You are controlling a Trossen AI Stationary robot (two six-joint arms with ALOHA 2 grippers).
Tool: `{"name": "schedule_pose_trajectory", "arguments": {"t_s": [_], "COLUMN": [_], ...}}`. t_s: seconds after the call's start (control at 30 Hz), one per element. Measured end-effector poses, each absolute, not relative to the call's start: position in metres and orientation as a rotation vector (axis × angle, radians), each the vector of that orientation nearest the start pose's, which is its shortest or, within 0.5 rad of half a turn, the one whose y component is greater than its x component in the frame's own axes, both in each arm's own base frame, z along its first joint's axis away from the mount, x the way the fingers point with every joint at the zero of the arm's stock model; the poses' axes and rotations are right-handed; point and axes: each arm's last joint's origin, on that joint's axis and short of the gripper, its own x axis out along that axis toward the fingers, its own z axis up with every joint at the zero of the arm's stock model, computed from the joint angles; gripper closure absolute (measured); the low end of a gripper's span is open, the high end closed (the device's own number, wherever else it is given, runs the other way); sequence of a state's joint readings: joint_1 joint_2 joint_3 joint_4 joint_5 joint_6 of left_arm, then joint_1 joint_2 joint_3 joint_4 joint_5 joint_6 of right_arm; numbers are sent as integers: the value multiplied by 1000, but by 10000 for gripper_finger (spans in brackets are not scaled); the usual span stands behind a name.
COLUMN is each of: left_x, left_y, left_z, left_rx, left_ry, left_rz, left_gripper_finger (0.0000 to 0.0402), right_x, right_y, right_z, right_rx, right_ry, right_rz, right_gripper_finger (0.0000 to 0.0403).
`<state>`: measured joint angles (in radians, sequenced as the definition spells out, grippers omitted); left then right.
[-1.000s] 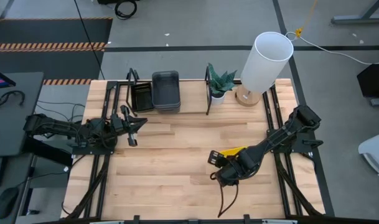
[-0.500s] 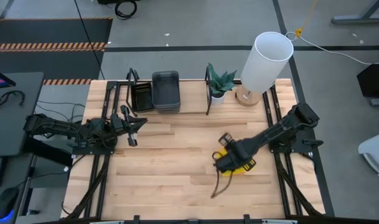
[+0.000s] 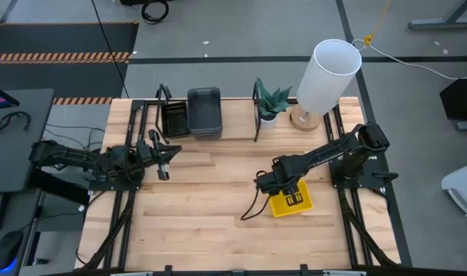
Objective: Stack baskets on shelf by color
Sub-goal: Put the stacked yellow bins on the shelf
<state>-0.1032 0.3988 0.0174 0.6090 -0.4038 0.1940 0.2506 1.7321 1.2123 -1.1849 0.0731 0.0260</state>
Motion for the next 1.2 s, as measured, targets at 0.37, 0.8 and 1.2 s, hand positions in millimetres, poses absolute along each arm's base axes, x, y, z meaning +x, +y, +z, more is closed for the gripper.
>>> {"name": "schedule_pose_trajectory", "arguments": {"t_s": [0.37,0.8,1.2], "left_x": [119,119,119], "left_y": [-1,-1,-1], "left_z": [192,192,192], "left_rx": [134,134,134], "left_ry": [-191,-191,-191], "left_rz": [319,319,319], "left_gripper_finger": [361,369,367], "right_x": [282,294,303], "right_y": [66,83,104], "right_z": [175,175,178], "right_rx": [-195,-841,-1054], "right_ry": [1638,1351,1192], "right_rz": [138,722,601], "right_gripper_finger": [276,353,312]}}
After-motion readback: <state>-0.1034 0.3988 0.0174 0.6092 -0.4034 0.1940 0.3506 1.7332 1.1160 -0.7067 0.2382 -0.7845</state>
